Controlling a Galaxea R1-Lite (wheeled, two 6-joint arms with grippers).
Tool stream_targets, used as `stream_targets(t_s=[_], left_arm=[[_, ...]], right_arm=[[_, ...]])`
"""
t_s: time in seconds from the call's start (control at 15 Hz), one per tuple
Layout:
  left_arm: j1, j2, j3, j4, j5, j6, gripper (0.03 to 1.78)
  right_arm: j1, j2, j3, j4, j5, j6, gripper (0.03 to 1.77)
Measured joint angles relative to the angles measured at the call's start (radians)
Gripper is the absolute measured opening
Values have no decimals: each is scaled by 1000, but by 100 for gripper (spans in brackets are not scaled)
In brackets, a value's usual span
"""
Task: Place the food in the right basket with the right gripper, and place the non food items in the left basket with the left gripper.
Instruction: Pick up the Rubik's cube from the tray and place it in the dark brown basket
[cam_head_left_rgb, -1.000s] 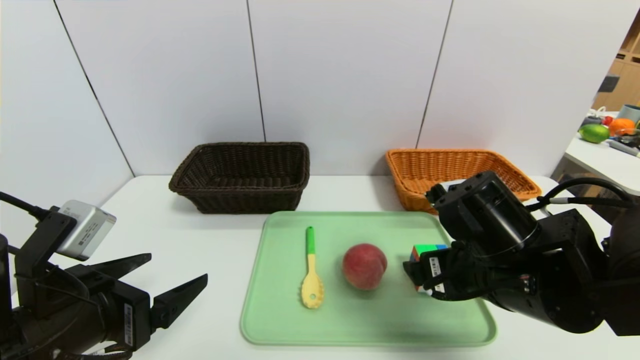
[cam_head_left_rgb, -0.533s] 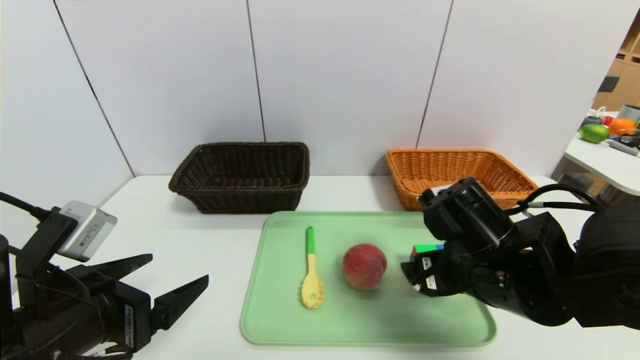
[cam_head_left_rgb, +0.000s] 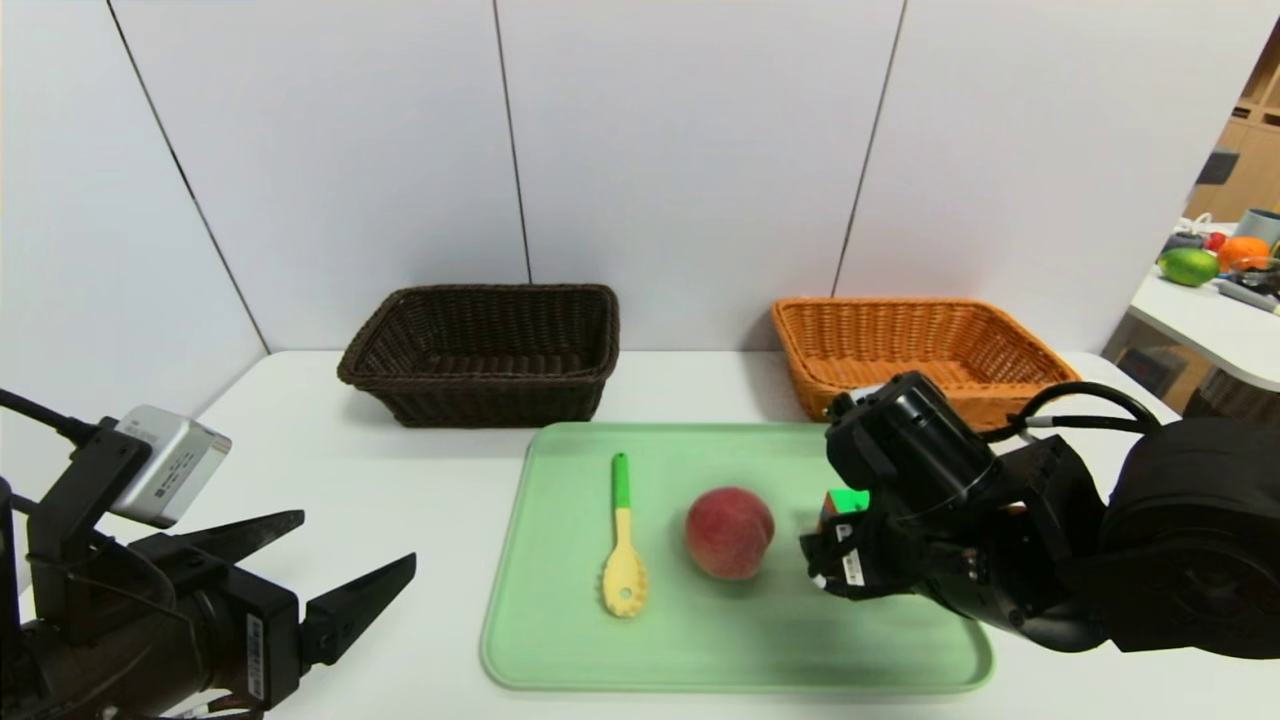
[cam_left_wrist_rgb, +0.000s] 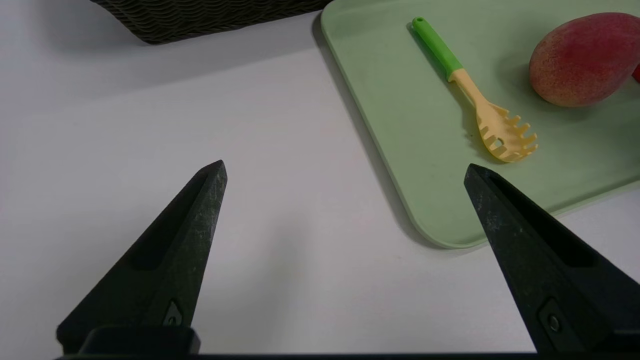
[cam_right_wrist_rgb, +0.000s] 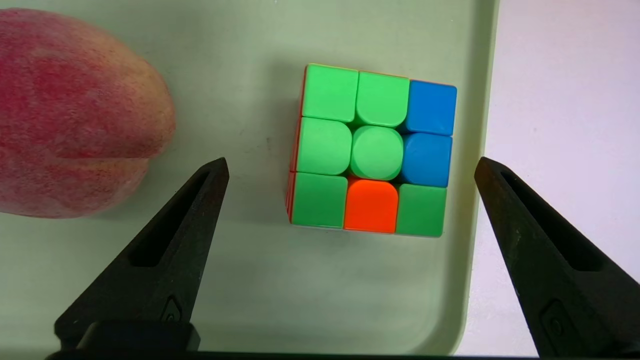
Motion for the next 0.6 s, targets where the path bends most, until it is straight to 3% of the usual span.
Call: stream_targets(t_s=[0.47, 0.6], left_arm=[[-7, -3, 2, 1, -1, 0, 169], [-8, -3, 2, 1, -1, 0, 169]], right_arm=[[-3, 4, 29, -20, 0, 12, 170], [-3, 6, 33, -29, 0, 10, 134]])
